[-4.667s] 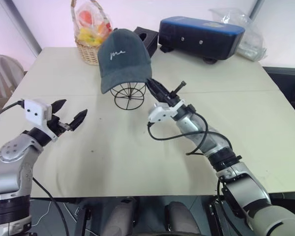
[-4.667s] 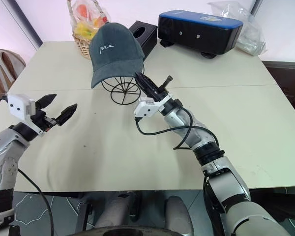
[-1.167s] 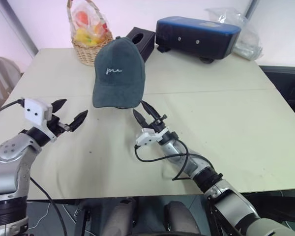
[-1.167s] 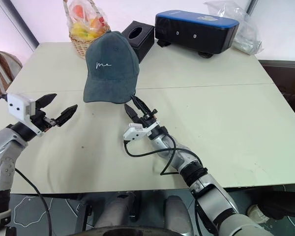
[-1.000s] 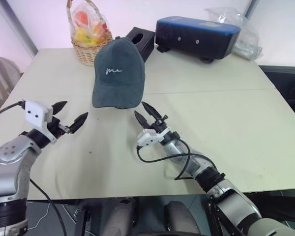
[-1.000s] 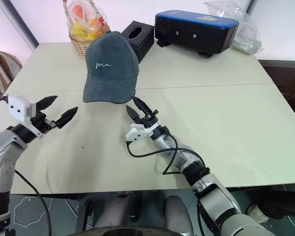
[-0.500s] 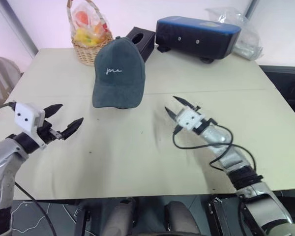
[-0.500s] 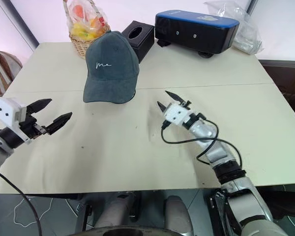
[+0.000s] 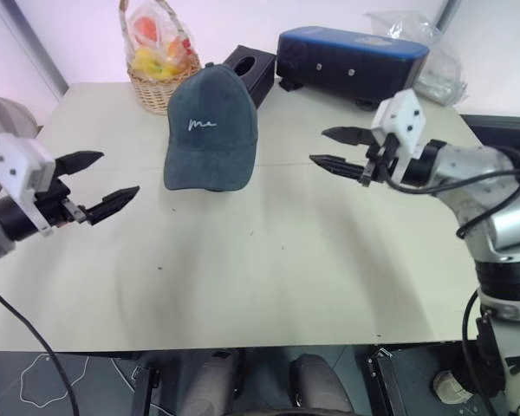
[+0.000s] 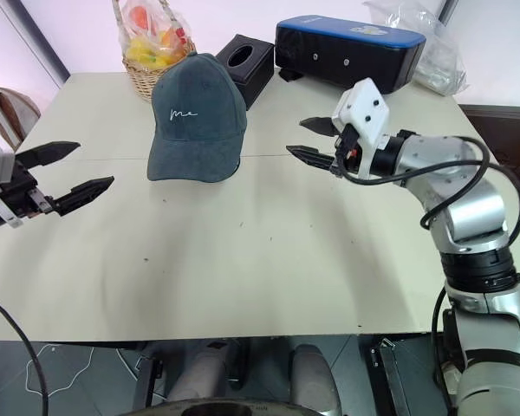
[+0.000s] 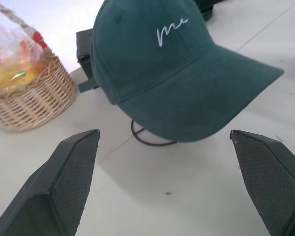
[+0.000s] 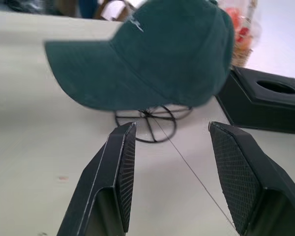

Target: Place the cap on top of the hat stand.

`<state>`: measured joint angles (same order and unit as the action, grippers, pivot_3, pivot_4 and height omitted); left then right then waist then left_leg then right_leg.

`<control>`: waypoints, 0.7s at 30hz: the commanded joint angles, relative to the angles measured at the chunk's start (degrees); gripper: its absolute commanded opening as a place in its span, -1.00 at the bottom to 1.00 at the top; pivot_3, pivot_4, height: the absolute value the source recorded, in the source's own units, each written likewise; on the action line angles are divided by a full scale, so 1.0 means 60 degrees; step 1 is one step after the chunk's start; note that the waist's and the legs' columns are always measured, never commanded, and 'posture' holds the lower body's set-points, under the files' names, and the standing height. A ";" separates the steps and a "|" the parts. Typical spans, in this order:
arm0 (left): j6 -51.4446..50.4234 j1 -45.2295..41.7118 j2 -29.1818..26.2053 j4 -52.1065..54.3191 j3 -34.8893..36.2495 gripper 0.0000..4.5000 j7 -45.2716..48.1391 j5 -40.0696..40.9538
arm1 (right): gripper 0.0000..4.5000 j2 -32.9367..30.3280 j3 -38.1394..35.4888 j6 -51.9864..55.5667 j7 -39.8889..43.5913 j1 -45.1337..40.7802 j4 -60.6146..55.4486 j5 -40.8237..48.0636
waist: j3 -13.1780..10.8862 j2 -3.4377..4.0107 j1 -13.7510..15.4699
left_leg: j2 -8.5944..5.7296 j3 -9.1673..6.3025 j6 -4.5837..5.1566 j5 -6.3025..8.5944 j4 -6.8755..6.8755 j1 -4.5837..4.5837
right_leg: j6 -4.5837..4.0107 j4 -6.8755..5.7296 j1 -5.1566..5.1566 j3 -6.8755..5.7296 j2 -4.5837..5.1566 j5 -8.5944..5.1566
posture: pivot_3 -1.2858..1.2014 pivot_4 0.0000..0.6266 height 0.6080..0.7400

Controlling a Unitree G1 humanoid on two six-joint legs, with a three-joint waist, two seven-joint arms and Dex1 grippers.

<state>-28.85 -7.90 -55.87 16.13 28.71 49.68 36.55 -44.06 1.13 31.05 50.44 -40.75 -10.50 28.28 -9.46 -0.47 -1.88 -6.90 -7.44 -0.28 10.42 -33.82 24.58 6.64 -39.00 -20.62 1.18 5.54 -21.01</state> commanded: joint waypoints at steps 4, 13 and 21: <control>-0.0760 -0.0022 -0.0713 0.0183 0.0843 1.00 0.0721 0.0670 | 0.05 -0.0425 -0.0444 0.0588 0.0770 -0.0527 -0.0407 0.0561 | -0.0006 0.0005 -0.0009 | 0.0000 0.0003 0.0000 0.0000 0.0000 0.0008 | 0.0000 0.0000 -0.0009 0.0001 0.0003 0.0000 | 0.03 -0.52 1.00; -0.0747 0.0319 -0.0733 0.0018 0.1004 1.00 0.1104 0.0474 | 0.05 -0.0410 -0.0281 0.0621 0.1001 -0.0563 -0.0391 0.0329 | -0.0010 0.0004 -0.0016 | 0.0001 0.0007 0.0000 0.0000 -0.0001 0.0011 | 0.0000 0.0000 -0.0012 0.0002 0.0004 0.0000 | 0.03 -0.52 1.00; -0.0642 0.0416 -0.0554 0.0118 0.0866 1.00 0.1092 0.0417 | 0.05 -0.0366 -0.0238 0.0562 0.1084 -0.0354 -0.0435 0.0260 | -0.0011 0.0005 -0.0011 | 0.0001 0.0007 0.0000 0.0001 -0.0001 0.0014 | 0.0000 0.0000 -0.0016 0.0002 0.0004 0.0000 | 0.03 -0.52 1.00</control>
